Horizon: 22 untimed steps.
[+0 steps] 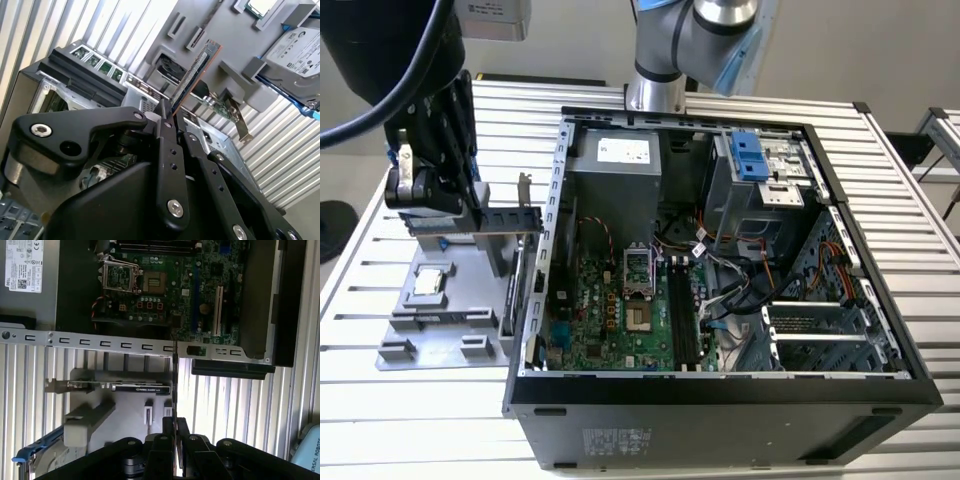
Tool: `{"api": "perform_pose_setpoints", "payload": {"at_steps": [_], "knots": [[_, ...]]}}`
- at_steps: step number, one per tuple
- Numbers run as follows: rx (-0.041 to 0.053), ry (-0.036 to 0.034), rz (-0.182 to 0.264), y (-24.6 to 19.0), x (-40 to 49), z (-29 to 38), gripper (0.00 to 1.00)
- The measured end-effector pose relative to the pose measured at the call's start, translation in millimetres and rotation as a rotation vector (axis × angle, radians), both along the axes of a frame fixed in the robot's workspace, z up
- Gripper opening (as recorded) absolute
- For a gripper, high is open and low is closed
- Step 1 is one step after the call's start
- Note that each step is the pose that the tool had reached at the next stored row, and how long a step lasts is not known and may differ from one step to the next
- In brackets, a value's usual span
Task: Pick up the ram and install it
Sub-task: 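Pick up the ram and move it above insertion slot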
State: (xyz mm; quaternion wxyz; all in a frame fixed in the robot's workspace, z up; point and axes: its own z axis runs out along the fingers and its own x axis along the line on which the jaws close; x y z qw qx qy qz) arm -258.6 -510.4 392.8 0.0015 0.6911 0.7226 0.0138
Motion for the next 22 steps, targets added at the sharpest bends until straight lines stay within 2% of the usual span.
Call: {"api": "perform_pose_setpoints", "payload": {"at_steps": [22], "knots": [[-0.0001, 0.0000, 0.000, 0.0, 21.2, 0.0, 0.00]]}}
